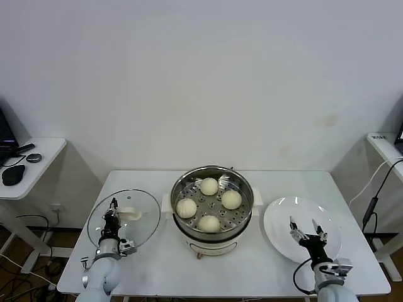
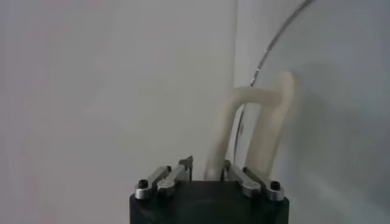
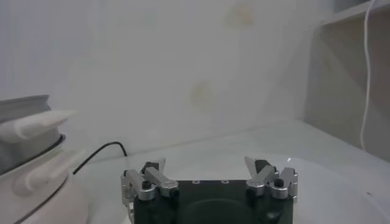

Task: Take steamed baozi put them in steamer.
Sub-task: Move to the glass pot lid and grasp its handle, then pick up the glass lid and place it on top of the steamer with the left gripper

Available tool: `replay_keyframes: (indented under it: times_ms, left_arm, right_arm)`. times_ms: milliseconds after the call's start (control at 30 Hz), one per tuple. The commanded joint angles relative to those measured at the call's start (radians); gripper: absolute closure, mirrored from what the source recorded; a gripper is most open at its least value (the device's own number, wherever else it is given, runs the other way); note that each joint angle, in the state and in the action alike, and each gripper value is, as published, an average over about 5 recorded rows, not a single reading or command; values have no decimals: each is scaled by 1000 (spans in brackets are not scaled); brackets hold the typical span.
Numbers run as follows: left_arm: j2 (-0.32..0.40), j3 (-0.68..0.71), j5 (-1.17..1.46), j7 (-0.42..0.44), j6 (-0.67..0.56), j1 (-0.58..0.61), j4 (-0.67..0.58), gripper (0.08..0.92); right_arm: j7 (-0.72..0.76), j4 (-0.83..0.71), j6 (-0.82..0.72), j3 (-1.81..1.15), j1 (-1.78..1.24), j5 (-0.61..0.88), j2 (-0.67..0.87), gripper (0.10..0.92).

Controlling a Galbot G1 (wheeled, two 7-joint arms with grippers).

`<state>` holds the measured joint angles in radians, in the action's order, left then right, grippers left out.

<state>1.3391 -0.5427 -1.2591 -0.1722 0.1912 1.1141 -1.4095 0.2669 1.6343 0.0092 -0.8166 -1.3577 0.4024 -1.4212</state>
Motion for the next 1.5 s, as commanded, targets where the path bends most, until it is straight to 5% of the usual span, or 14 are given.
replay_keyframes:
  times_ms: [33, 167, 267, 700, 1000, 1500]
  left_arm:
    - [-35, 44, -54, 240, 459, 120, -435, 818]
    - [2, 38, -155, 451, 500, 110, -538, 818]
    - [42, 25, -164, 509, 500, 94, -594, 818]
    - [98, 253, -251, 581, 500, 22, -706, 818]
    - [128, 535, -213, 579, 499, -114, -612, 818]
    - [238, 659, -146, 546, 501, -218, -442, 818]
  right_arm:
    - [-4, 25, 2, 14, -36, -4, -18, 203]
    - [-12, 53, -30, 5, -47, 18, -26, 203]
    - [-16, 83, -53, 1, -61, 29, -28, 203]
    - [-25, 131, -65, -21, -94, -24, -52, 203]
    - [-25, 149, -67, -45, -130, -42, -102, 203]
    - [-27, 167, -76, -72, -117, -40, -135, 203]
